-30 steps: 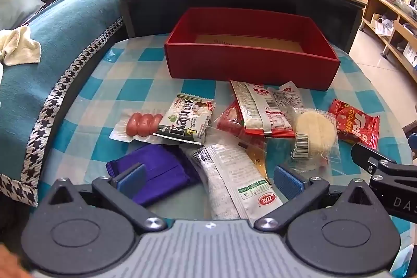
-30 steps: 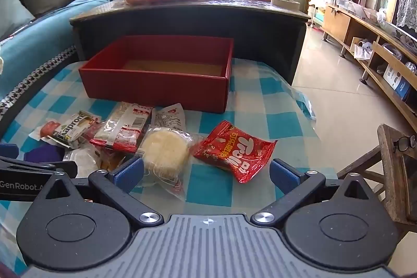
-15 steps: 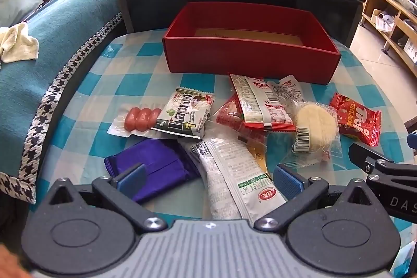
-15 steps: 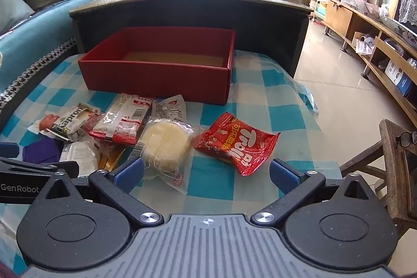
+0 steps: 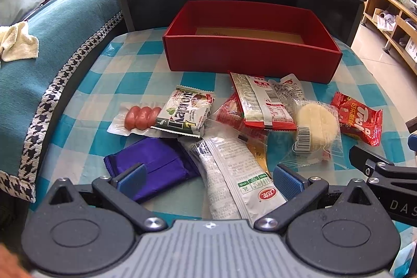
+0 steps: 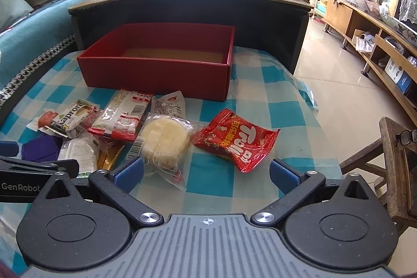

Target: Organize snacks

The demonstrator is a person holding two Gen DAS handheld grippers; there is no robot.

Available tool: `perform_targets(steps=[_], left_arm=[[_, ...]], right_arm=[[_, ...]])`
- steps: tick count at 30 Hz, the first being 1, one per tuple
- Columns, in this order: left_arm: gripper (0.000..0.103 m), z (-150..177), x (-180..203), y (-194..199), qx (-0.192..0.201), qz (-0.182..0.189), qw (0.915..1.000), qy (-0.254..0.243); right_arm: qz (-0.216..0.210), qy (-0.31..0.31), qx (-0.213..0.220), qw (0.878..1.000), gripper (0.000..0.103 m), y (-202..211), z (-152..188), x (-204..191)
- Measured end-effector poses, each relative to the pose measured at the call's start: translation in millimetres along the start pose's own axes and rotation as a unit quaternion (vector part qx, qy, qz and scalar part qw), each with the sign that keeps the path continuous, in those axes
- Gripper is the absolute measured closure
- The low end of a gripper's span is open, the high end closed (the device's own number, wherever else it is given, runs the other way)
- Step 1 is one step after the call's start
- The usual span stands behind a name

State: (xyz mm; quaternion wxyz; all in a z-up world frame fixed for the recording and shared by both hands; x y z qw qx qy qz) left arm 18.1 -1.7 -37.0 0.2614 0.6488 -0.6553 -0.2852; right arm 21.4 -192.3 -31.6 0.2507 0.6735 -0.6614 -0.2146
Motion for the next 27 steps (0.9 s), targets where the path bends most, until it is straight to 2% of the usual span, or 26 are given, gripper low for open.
perform_targets(steps=[27], left_arm=[[0.0,0.2,4.1,-3.5,-0.015,-0.003,0.9999,-0.006]], right_arm=[[0.0,-0.004,-0.018,1.0,0.0,-4.7,2.5,0.6]])
Point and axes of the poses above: each gripper's, at about its wrist camera, not at the fingertips, and y roughly against the way its jaws point, x to its right, z to its underside, the point moved 3 cm from there along -y, roughly the way its jaws point, and after that the axes turned 8 degrees about x, right-handed, at the moved point
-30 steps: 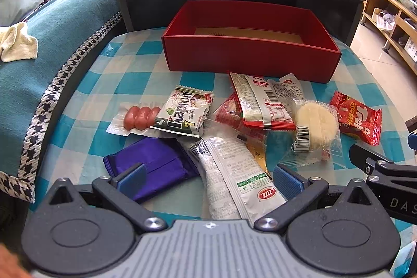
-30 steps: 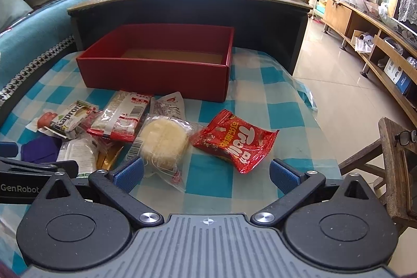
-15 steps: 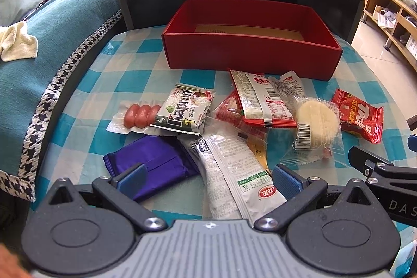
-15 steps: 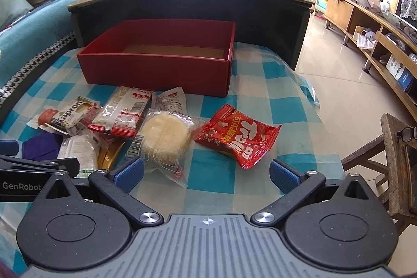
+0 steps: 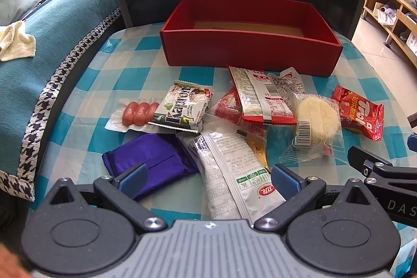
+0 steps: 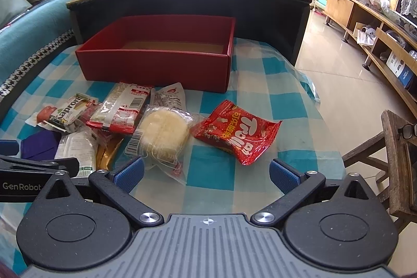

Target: Organize snacks

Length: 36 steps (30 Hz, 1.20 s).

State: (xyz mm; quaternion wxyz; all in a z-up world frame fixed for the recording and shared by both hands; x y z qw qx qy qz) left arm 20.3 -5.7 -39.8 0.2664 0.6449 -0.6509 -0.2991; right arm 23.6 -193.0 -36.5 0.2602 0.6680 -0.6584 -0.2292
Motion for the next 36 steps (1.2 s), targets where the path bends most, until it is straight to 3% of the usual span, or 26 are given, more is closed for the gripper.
perform_targets(steps=[36], left_arm=[[0.0,-1.0,6.1,-9.0,-0.02,0.005,0.9998,0.005]], right_arm=[[0.001,0.015,-0.008,1.0,0.0,-5.8,-3.2,2.0]])
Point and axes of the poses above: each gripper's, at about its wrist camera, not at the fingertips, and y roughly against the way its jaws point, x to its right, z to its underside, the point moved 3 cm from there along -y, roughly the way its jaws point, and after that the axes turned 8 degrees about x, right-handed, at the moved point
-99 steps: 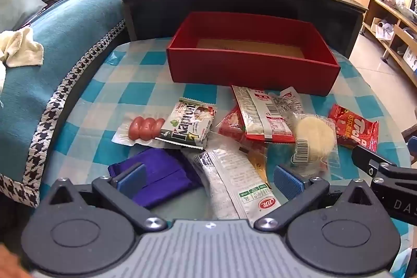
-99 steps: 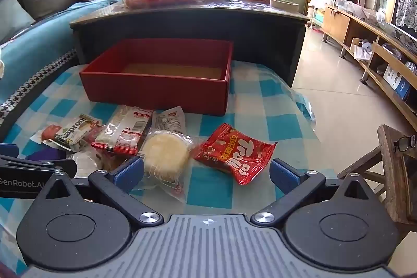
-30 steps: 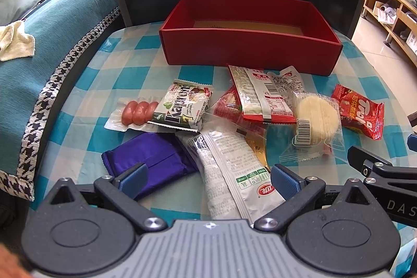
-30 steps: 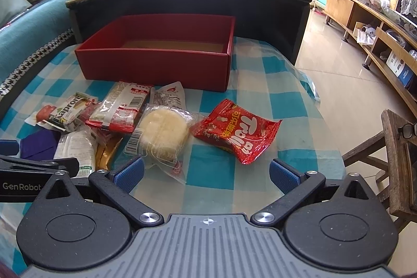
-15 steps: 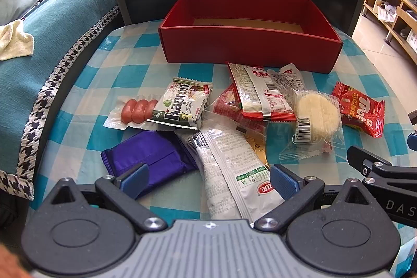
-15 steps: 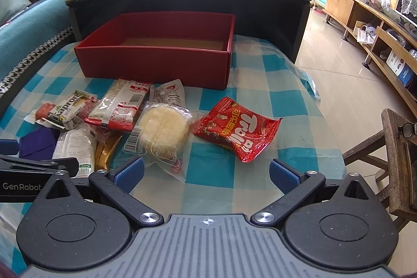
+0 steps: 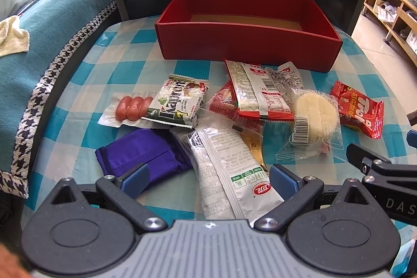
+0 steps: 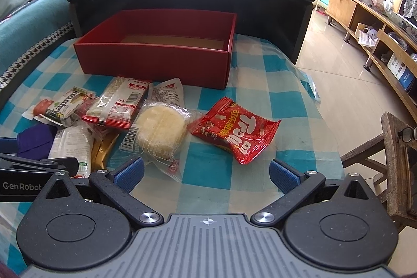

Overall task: Organize snacks
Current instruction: 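Grasp the wrapped round cream cake with the right tool while the left tool grasps the white-silver packet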

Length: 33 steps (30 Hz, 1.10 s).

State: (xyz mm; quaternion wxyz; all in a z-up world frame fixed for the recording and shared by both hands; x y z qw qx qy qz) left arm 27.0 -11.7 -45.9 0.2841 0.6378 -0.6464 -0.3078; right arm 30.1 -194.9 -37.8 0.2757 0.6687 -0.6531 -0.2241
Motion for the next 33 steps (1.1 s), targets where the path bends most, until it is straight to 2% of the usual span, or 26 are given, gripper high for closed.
perform_targets(steps=[4,7,10,12,14,15,23,26,30,33], left_arm=[[0.0,1,5,-11,-0.023,0.002,0.9997,0.004],[0.0,-1,8,-15,-0.028,0.0,0.9996,0.002],[0.0,-1,6,-16,-0.029,-0.005,0.9996,0.004],[0.0,1,3,-19,-0.036,-0.006,0.9993,0.007],[0.0,4,1,-21,-0.042,-0.005,0.999,0.01],[0.0,4,0,-22,-0.044,-0.004,0.9989,0.012],[0.0,4,-4,-26,-0.052,0.002,0.9985,0.02],[0.0,4,-11,-29,-0.056,-0.004,0.998,0.028],[0.0,2,-23,-34,-0.065,-0.004,0.996,0.061],[0.0,0,-26,-38,-0.067,-0.004,0.9954,0.068]], right_arm=[[0.0,0.001,0.003,1.0,0.002,-5,-15,0],[-0.026,-0.012,0.004,1.0,0.003,-9,-30,-5],[-0.04,0.004,-0.001,0.999,0.004,-21,-39,-19],[-0.059,0.002,-0.02,0.998,0.012,-34,-42,-27],[-0.086,-0.022,-0.047,0.995,0.028,-48,-42,-31],[-0.095,-0.033,-0.062,0.993,0.03,-55,-40,-32],[-0.079,-0.016,-0.092,0.992,0.03,-80,-36,-41],[-0.087,-0.023,-0.129,0.988,0.03,-89,-26,-38],[-0.089,0.003,-0.123,0.988,0.032,-80,-18,-41],[-0.093,0.012,-0.121,0.988,0.036,-75,-17,-41]])
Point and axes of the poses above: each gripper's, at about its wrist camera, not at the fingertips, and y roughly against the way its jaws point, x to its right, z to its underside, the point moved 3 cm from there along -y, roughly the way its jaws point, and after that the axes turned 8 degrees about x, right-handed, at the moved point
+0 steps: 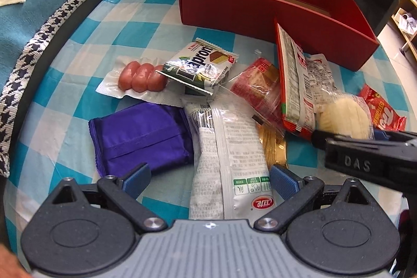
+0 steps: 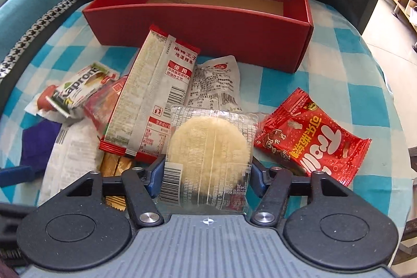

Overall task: Organize snacks
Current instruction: 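Grasp the wrapped round cream cake with the right tool while the left tool grasps the white-silver packet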

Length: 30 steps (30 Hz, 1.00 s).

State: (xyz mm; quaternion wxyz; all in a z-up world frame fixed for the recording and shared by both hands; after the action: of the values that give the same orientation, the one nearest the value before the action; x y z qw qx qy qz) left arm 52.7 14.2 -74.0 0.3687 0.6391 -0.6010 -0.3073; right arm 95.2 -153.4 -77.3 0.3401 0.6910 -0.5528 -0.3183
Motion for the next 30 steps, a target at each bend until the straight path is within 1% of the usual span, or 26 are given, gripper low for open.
perform_targets(steps=[4,8,14,15,16,17,21,24,25,26,27,28,30], left_arm=[[0.0,-7,-1,-12,-0.003,-0.005,1.0,0.003],[0.0,-5,3,-15,0.005,-0.018,0.9996,-0.021],[0.0,8,-4,-1,-0.005,-0.001,0.9997,-0.024],[0.001,11,-5,0,-0.01,0.003,0.9996,-0.025],[0.003,14,-7,0,-0.019,0.011,0.9995,-0.022],[0.003,16,-8,0,-0.02,0.016,0.9995,-0.02],[0.003,14,-7,0,-0.019,0.014,0.9993,-0.029],[0.002,3,-5,-1,-0.012,0.019,0.9993,-0.03],[0.0,0,-3,-3,-0.01,0.018,0.9991,-0.036],[0.0,-3,0,-6,-0.009,0.013,0.9989,-0.043],[0.0,-3,2,-10,-0.007,0.007,0.9985,-0.054],[0.0,-1,3,-13,-0.008,0.001,0.9981,-0.062],[0.0,-1,-1,-14,-0.01,0.003,0.9985,-0.053]], right_arm=[[-0.002,0.014,0.0,1.0,0.037,6,7,-1],[0.005,0.034,-0.003,0.999,0.038,14,18,-1],[0.01,0.054,-0.01,0.998,0.038,26,39,0],[0.011,0.057,-0.009,0.998,0.038,27,41,0],[0.012,0.06,-0.006,0.998,0.038,29,44,0],[0.013,0.06,-0.004,0.998,0.038,29,45,-1],[0.011,0.061,0.002,0.998,0.036,27,44,-1],[0.011,0.054,0.005,0.998,0.028,25,43,2],[0.006,0.056,0.002,0.998,0.019,23,43,3],[0.001,0.058,-0.004,0.998,0.007,21,45,2],[-0.001,0.06,-0.007,0.998,0.003,17,47,1],[0.0,0.063,-0.004,0.998,0.0,16,49,0],[-0.003,0.057,-0.002,0.998,0.0,17,48,2]])
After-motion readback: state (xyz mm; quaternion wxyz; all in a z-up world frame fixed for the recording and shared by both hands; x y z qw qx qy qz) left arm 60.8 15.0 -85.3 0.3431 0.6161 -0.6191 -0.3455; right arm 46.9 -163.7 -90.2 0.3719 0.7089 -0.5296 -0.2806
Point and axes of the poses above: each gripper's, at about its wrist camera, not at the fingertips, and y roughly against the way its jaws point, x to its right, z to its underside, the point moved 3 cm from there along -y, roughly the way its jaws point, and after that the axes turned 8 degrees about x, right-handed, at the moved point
